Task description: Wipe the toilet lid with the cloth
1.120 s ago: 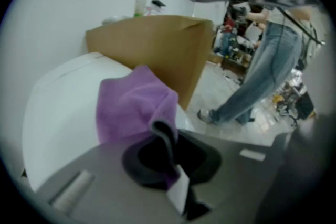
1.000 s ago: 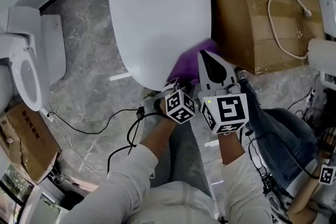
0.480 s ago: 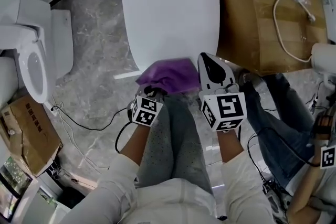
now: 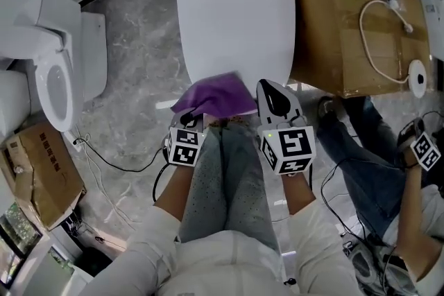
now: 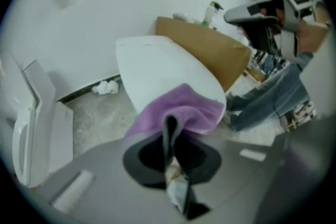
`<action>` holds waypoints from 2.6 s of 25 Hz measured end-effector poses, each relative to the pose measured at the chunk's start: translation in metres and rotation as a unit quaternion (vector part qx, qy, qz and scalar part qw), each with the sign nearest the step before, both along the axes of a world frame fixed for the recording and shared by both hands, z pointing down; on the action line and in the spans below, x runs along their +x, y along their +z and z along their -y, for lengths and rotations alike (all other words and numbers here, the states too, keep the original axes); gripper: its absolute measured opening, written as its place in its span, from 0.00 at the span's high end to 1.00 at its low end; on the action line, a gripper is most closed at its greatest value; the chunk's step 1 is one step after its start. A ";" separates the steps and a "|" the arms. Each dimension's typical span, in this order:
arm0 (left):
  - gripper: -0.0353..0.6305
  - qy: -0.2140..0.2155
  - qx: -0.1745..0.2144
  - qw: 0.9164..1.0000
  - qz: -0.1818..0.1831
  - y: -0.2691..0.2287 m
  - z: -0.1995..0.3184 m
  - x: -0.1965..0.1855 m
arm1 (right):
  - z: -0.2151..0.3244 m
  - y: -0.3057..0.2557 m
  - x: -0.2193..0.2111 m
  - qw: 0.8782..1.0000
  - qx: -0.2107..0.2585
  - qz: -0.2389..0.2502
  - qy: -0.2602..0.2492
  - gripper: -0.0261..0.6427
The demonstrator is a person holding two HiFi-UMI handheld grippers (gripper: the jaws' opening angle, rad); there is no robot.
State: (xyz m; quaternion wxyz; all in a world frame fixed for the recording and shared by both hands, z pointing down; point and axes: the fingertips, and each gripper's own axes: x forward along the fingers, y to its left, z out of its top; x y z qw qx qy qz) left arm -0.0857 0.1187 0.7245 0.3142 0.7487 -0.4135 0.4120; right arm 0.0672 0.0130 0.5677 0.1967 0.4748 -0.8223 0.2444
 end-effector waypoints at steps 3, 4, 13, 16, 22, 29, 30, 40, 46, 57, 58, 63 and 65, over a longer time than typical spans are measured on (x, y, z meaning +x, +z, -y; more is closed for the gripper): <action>0.92 -0.005 0.026 1.000 -0.005 -0.023 0.012 0.000 | -0.011 -0.006 -0.002 1.000 -0.006 0.003 0.008 0.94; 0.92 -0.007 0.032 0.999 -0.007 -0.030 0.016 0.001 | -0.014 -0.009 -0.001 1.000 -0.008 0.004 0.011 0.94; 0.92 -0.010 0.079 0.996 -0.027 -0.098 0.044 0.020 | -0.035 -0.045 0.004 1.000 -0.008 -0.004 0.020 0.94; 0.92 -0.005 0.099 0.994 -0.034 -0.126 0.053 0.028 | -0.036 -0.060 0.002 1.000 -0.001 -0.008 0.010 0.94; 0.92 -0.001 0.128 0.991 -0.043 -0.175 0.066 0.038 | -0.032 -0.088 0.002 1.000 0.008 -0.004 0.016 0.94; 0.92 -0.001 0.182 0.981 -0.063 -0.244 0.082 0.045 | -0.024 -0.131 0.008 0.999 0.039 -0.004 0.030 0.94; 0.92 -0.001 0.193 0.979 -0.067 -0.255 0.086 0.046 | -0.020 -0.140 0.008 0.998 0.048 -0.005 0.028 0.94; 0.92 -0.013 0.288 0.951 -0.112 -0.359 0.112 0.051 | 0.005 -0.219 -0.001 0.992 0.121 0.004 0.028 0.94; 0.92 -0.011 0.341 0.932 -0.123 -0.412 0.118 0.050 | 0.013 -0.265 -0.002 0.985 0.168 0.011 0.033 0.94; 0.92 -0.016 0.424 0.894 -0.144 -0.496 0.113 0.054 | 0.007 -0.324 -0.001 0.973 0.225 0.015 0.040 0.94; 0.92 -0.017 0.430 0.891 -0.145 -0.502 0.112 0.054 | 0.006 -0.330 -0.001 0.972 0.232 0.015 0.040 0.94; 0.92 -0.019 0.451 0.880 -0.150 -0.524 0.103 0.054 | -0.001 -0.356 -0.002 0.966 0.257 0.013 0.037 0.94; 0.92 -0.019 0.458 0.876 -0.151 -0.533 0.099 0.055 | -0.004 -0.362 -0.004 0.964 0.263 0.011 0.034 0.94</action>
